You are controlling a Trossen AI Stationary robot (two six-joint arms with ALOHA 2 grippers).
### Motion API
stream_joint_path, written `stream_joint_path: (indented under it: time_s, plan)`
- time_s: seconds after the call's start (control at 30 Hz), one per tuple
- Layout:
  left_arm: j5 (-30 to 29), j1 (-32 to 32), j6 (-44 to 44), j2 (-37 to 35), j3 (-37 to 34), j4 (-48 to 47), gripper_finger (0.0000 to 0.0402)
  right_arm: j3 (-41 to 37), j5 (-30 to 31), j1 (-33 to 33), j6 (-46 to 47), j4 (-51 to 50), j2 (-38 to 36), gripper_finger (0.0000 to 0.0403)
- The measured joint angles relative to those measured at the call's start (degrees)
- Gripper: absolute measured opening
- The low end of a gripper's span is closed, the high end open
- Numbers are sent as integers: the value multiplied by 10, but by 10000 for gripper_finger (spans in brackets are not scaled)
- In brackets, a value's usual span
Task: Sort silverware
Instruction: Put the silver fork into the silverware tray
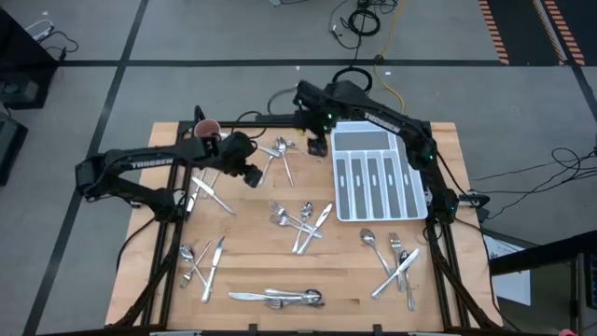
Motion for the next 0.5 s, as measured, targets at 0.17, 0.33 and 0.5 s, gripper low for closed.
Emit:
stream_joint_path:
  time_s: [0.17, 0.33, 0.5]
  plan:
    - [-16, -12, 19, -32, 23, -86, 223, -19, -76, 97, -21, -8, -7, 232]
    - [-16, -46, 4, -86, 23, -130, 223, -128, -100, 141, -27, 92, -3, 232]
    - [-22, -73, -43, -147, 14, -124, 223, -287, -149, 126, 19, 187, -3, 233]
